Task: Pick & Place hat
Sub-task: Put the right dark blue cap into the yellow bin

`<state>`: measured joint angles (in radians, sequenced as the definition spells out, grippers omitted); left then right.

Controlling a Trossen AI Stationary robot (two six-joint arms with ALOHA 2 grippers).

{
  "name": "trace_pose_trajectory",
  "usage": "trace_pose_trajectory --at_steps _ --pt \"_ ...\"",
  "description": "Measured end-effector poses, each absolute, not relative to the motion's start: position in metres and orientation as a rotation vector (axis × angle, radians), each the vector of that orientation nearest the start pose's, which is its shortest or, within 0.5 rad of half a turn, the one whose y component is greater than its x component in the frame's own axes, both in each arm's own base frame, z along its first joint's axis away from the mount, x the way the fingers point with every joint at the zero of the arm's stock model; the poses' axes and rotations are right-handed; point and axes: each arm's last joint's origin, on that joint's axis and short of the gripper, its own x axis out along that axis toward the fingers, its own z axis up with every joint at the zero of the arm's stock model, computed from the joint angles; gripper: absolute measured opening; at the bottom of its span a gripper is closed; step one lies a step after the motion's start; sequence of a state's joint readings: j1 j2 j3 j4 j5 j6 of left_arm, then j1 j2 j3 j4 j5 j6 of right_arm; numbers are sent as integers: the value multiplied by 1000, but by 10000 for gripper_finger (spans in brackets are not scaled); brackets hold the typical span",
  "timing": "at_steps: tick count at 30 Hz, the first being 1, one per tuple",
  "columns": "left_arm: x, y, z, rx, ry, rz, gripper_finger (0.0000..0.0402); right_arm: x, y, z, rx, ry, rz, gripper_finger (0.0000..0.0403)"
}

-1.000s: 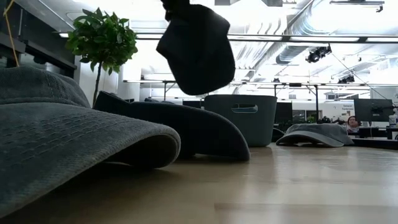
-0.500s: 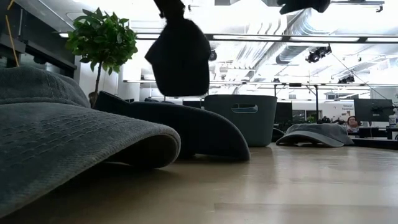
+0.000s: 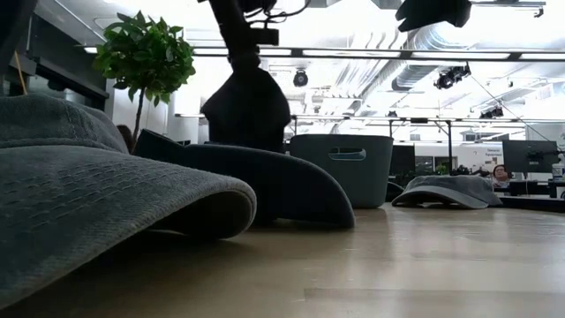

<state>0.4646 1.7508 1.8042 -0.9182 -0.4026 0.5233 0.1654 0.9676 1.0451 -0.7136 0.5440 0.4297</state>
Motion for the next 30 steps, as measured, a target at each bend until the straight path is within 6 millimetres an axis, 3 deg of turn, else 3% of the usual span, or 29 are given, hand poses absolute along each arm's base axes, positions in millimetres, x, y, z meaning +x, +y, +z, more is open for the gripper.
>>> trace_pose_trajectory --at_steps 21,30 --pt "314 206 365 429 1035 464 1 184 15 345 186 507 -488 162" --pt "336 221 324 412 1144 439 1 184 15 345 186 507 -490 162"
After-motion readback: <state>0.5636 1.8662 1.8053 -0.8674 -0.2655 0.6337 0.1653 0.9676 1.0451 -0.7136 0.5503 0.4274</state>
